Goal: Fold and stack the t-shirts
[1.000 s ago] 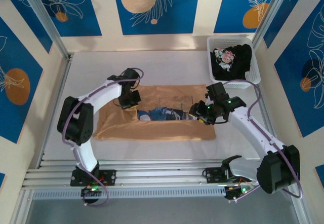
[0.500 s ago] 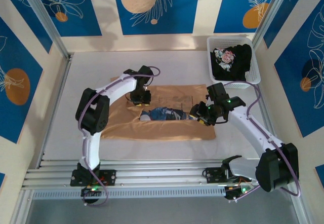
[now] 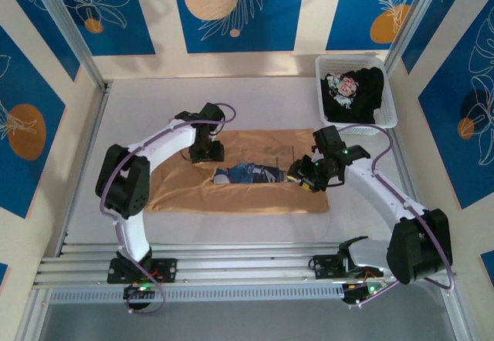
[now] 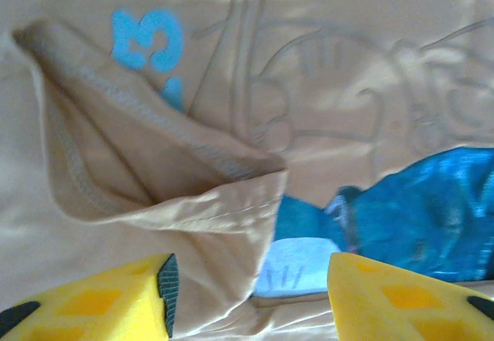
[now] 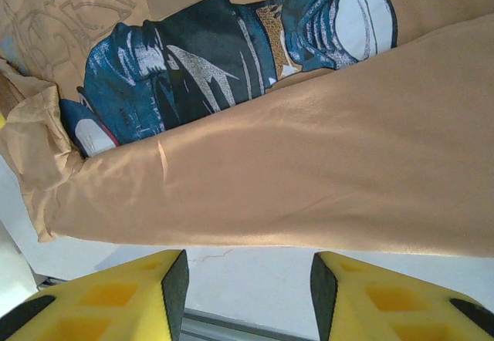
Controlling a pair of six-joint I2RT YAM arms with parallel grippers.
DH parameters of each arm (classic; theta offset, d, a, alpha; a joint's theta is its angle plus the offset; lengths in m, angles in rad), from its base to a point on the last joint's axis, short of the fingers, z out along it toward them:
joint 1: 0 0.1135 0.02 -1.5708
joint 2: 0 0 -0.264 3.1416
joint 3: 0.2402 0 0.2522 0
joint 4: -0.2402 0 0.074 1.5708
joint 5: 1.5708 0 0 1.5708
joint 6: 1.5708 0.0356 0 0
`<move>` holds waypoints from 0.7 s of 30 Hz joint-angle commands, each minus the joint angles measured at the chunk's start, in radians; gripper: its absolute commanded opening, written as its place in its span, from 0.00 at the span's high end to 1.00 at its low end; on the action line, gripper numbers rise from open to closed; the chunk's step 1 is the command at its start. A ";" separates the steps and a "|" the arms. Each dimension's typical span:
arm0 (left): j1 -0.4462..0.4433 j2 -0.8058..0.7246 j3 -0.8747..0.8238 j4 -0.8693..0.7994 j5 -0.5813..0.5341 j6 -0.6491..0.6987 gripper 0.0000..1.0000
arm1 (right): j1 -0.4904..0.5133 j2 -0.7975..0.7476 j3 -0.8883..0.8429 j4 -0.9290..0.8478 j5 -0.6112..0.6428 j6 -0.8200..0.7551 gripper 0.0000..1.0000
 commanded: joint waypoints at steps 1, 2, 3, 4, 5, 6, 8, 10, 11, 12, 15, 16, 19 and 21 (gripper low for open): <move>0.012 0.054 0.011 -0.032 -0.017 -0.005 0.45 | 0.003 0.000 0.007 -0.004 -0.031 0.011 0.52; 0.012 0.067 0.022 -0.032 -0.018 0.000 0.46 | 0.003 -0.001 0.008 -0.007 -0.030 0.011 0.52; 0.012 0.084 0.036 -0.035 -0.021 0.004 0.47 | 0.003 -0.003 0.009 -0.011 -0.028 0.011 0.52; 0.012 0.098 0.047 -0.034 -0.023 0.009 0.50 | 0.003 -0.005 0.009 -0.013 -0.027 0.011 0.51; 0.012 0.108 0.055 -0.032 -0.023 0.013 0.52 | 0.003 -0.008 0.008 -0.018 -0.026 0.012 0.52; 0.012 0.119 0.062 -0.029 -0.020 0.018 0.54 | 0.004 -0.013 0.008 -0.021 -0.025 0.010 0.52; 0.012 0.137 0.070 -0.024 -0.012 0.024 0.59 | 0.003 -0.020 0.005 -0.024 -0.021 0.011 0.51; 0.009 0.149 0.076 -0.023 0.000 0.028 0.66 | -0.001 -0.029 -0.004 -0.027 -0.018 0.013 0.52; 0.008 0.151 0.078 -0.023 0.005 0.030 0.69 | -0.003 -0.032 -0.005 -0.028 -0.017 0.012 0.51; 0.006 0.151 0.081 -0.023 0.006 0.031 0.74 | -0.005 -0.035 -0.009 -0.028 -0.017 0.014 0.52; -0.006 0.137 0.083 -0.017 0.001 0.034 0.85 | -0.007 -0.037 -0.012 -0.028 -0.018 0.013 0.52; -0.011 0.132 0.086 -0.018 0.000 0.034 0.87 | -0.010 -0.037 -0.012 -0.027 -0.020 0.011 0.52; -0.020 0.130 0.087 -0.022 0.011 0.033 0.92 | -0.011 -0.030 -0.012 -0.018 -0.023 0.012 0.52; -0.023 0.131 0.086 -0.027 0.019 0.031 0.97 | -0.011 -0.025 -0.012 -0.013 -0.025 0.012 0.52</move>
